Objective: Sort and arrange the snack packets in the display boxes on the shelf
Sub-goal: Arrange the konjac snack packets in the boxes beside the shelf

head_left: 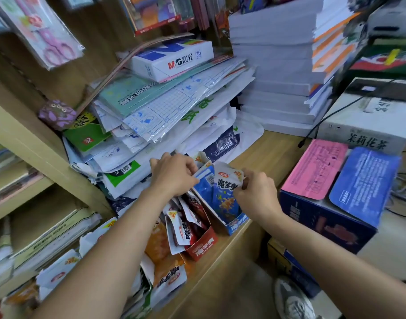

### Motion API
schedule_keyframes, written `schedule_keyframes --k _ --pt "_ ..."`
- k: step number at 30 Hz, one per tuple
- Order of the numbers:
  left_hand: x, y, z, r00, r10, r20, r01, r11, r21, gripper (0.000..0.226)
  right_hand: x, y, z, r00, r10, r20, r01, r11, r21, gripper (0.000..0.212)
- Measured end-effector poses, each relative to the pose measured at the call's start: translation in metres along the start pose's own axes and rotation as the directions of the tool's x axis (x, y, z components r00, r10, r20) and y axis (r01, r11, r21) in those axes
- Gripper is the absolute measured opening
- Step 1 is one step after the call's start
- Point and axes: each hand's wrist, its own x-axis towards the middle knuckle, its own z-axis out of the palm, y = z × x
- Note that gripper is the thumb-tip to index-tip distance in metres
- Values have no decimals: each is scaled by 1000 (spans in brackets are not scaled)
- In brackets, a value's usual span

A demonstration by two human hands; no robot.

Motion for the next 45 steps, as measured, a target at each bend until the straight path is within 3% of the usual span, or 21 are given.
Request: schedule_keyframes --k 4,7,11,15,19,21,23,27,29,31,33,36,41,45 --pt "-5 0 -8 993 115 -25 -116 992 -55 19 2 -4 -5 997 -74 17 74 997 22 21" --pt "-19 -6 -8 988 121 -95 -145 944 -296 18 0 -5 -18 971 -202 132 209 977 -41 15" --pt "-38 -9 -7 991 121 -55 -130 806 -577 20 -16 -1 -31 839 -480 256 536 811 -234 27" --pt "-51 -9 0 994 107 4 -80 767 -637 14 -27 5 -32 821 -525 223 563 809 -169 42" --pt "-55 -8 13 987 -50 -152 -54 789 -612 7 -41 16 -35 845 -487 220 523 837 -159 55" --pt "-57 -8 18 977 -88 -192 -52 782 -621 3 -45 20 -37 775 -552 308 623 750 -222 63" --pt "-58 -7 22 974 -89 -210 -60 788 -613 5 -45 24 -39 722 -596 350 687 678 -261 49" --pt "-64 -7 17 981 86 -172 -169 813 -557 10 -45 24 -43 774 -538 334 629 713 -309 42" --pt "-67 -11 14 965 257 -50 -253 867 -429 4 -45 23 -44 763 -539 358 641 701 -312 36" --pt "-68 -19 11 926 363 104 -310 889 -338 27 -47 21 -43 745 -557 368 657 710 -254 23" --pt "-66 -23 10 924 355 140 -291 893 -344 37 -48 21 -42 743 -552 379 650 731 -209 13" --pt "-64 -24 13 942 325 82 -295 919 -260 15 -49 23 -42 749 -526 402 633 748 -201 20" --pt "-65 -19 21 960 280 11 -276 952 -131 57 -50 21 -44 762 -503 409 617 755 -221 32" --pt "-71 -18 17 944 327 -40 -327 916 -231 44 -53 16 -45 794 -471 384 568 801 -191 45"
